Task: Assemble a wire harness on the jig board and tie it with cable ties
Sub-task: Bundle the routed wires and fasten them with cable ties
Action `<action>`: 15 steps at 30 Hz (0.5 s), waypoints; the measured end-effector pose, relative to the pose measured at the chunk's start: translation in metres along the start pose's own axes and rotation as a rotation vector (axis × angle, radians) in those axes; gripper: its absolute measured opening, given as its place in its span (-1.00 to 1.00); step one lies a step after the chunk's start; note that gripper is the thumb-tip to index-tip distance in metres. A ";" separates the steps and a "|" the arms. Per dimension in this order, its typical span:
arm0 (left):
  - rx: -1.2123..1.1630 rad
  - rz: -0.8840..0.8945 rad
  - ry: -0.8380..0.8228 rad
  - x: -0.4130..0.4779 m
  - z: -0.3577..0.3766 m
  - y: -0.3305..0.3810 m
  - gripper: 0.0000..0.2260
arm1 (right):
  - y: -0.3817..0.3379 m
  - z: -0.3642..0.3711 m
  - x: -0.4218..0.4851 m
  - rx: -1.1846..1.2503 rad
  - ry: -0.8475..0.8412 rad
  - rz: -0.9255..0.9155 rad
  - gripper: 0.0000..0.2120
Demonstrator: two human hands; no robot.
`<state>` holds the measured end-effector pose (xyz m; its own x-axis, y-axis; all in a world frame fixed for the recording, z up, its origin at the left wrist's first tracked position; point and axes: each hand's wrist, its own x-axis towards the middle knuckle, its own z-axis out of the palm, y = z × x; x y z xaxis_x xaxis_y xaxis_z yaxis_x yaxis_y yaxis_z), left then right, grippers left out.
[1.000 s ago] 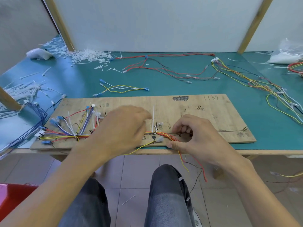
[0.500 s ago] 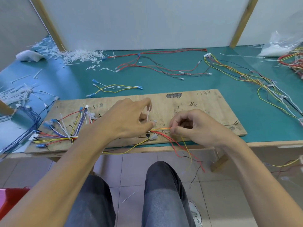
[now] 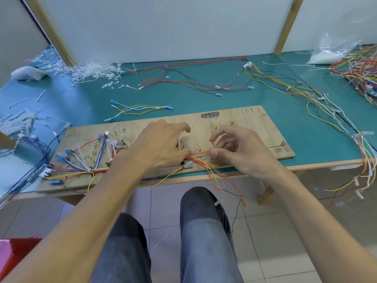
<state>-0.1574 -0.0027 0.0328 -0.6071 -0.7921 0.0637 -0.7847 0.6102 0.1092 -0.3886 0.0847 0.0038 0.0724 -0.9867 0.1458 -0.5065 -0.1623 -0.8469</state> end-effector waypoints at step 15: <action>0.128 -0.223 0.163 -0.003 0.016 0.046 -0.35 | 0.021 -0.033 -0.033 -0.118 0.238 0.128 -0.81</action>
<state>-0.1934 0.0280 0.0220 -0.3979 -0.8926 0.2120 -0.9122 0.4096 0.0127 -0.4297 0.1147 -0.0019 -0.1955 -0.9660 0.1693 -0.5960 -0.0201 -0.8027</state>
